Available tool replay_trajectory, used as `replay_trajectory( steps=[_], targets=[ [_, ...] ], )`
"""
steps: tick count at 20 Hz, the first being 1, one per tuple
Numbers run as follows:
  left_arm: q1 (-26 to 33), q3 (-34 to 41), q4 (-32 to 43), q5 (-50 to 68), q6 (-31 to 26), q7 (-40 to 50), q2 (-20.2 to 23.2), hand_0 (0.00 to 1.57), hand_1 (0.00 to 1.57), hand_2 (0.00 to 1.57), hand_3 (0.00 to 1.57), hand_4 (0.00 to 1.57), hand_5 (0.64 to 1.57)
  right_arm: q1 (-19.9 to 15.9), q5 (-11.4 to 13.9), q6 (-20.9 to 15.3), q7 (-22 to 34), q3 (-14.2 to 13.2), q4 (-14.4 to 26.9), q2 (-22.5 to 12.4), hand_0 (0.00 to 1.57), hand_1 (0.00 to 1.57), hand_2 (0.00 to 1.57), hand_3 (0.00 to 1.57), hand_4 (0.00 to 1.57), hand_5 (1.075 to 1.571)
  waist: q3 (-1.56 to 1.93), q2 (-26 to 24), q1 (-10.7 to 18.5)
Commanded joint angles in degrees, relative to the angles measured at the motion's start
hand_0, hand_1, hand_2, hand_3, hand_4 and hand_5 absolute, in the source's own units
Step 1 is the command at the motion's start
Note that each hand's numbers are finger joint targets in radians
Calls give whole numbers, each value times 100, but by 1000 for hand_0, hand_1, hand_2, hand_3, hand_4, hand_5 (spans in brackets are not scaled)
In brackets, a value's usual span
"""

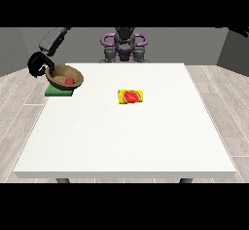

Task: Pick the cup and pour the ball into the bowl, then pick the bowl and place it on the pad

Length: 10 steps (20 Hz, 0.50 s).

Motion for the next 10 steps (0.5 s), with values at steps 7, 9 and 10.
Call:
replay_trajectory(
  steps=[7,9,10],
  targets=[
    [41,16,210,120,-113,-78,175,0,0,0,0,1195,1561,-149,25,-526,358,-227,217,-469,1571,1571,1571,977,0,1554,-2,-82,14],
    [85,54,-29,228,-181,10,299,0,0,0,0,1194,1562,58,-46,-570,-297,-409,458,-361,1535,1535,1445,877,0,1553,3,106,151],
    [-41,190,57,397,-275,93,496,0,0,0,0,1195,1561,52,-117,-382,-321,-485,555,-493,1508,1508,1412,824,0,1552,3,231,129]
  ],
)
